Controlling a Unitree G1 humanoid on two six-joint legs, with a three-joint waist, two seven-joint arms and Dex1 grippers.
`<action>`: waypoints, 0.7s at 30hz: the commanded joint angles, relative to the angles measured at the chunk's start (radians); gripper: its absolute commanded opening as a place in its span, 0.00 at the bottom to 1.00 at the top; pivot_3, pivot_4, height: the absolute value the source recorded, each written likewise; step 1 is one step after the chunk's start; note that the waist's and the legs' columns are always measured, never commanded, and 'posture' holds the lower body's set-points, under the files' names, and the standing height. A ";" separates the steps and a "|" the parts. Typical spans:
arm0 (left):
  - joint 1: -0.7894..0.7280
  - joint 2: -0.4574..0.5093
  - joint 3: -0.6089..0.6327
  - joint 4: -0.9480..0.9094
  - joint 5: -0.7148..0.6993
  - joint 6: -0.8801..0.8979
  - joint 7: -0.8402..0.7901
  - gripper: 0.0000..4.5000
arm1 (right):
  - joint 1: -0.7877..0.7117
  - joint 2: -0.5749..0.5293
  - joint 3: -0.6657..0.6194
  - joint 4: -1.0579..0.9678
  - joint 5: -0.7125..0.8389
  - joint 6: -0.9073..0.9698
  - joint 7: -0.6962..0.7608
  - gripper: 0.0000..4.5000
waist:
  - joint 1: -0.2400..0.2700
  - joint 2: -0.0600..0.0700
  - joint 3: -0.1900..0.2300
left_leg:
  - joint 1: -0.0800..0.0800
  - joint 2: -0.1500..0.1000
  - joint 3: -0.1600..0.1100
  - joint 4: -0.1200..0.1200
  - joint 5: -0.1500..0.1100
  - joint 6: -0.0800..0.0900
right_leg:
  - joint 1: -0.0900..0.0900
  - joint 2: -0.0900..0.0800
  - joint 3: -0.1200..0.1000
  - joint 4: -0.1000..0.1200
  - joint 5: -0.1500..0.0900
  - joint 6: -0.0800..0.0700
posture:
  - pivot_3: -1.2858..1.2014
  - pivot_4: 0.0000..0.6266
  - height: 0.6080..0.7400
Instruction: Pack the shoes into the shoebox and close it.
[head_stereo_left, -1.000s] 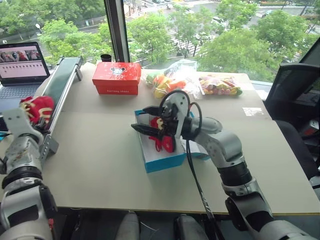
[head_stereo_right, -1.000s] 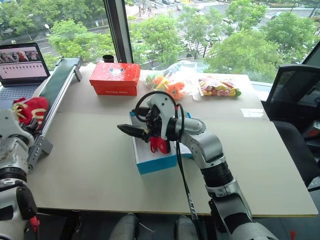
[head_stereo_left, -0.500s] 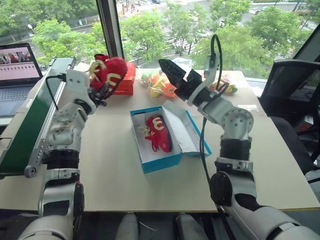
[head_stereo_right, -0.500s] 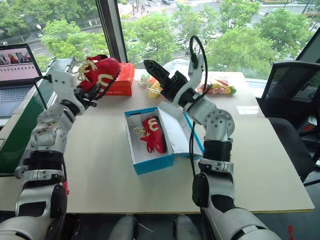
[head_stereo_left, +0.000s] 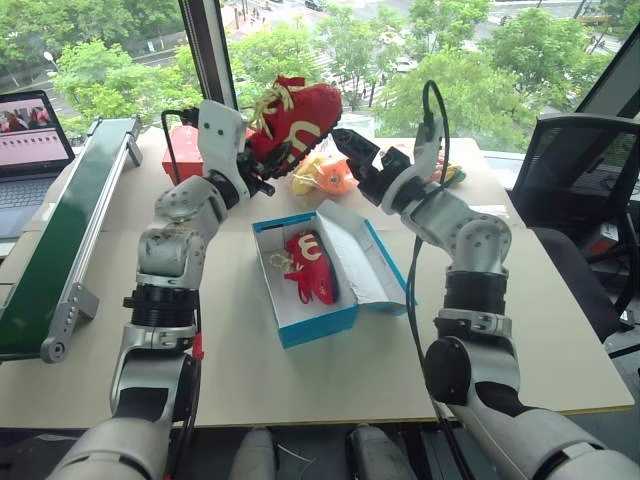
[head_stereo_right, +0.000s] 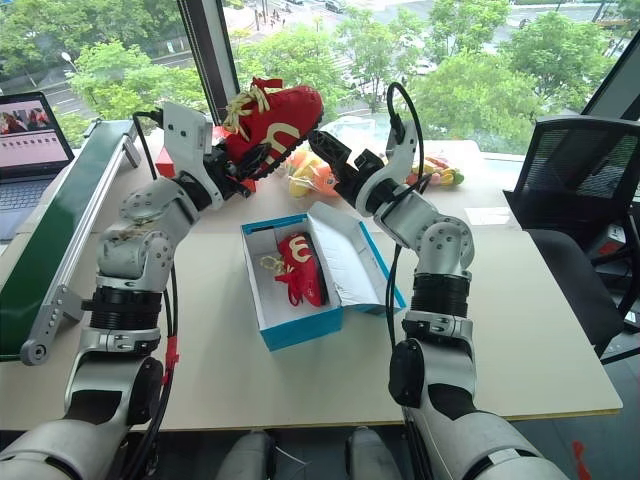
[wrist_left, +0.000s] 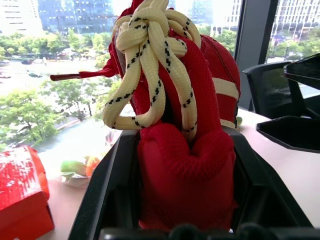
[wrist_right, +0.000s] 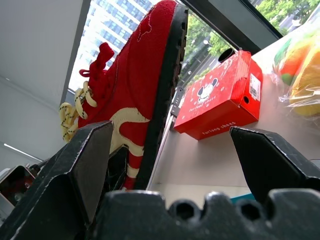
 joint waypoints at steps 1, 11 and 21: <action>-0.029 -0.018 0.007 -0.033 -0.005 -0.004 0.009 0.39 | -0.049 -0.003 -0.015 -0.019 0.035 -0.027 0.004 1.00 | 0.002 0.000 0.000 | 0.000 0.000 0.000 0.000 0.000 0.000 | 0.000 0.000 0.000 0.000 0.000 0.000 | 0.52 0.24 0.96; -0.035 -0.075 0.006 -0.069 -0.014 0.033 0.030 0.39 | -0.042 0.027 0.009 0.004 0.009 -0.048 0.014 1.00 | 0.005 0.000 0.000 | 0.000 0.000 0.000 0.000 0.000 0.000 | 0.000 0.000 0.000 0.000 0.000 0.000 | 0.52 0.24 0.96; -0.020 -0.080 0.010 -0.105 -0.015 0.060 0.040 0.38 | -0.055 0.034 0.012 0.050 -0.011 -0.094 0.022 0.70 | 0.006 0.001 0.000 | 0.000 0.000 0.000 0.000 0.000 0.000 | 0.000 0.000 0.000 -0.001 0.000 0.000 | 0.52 0.24 0.96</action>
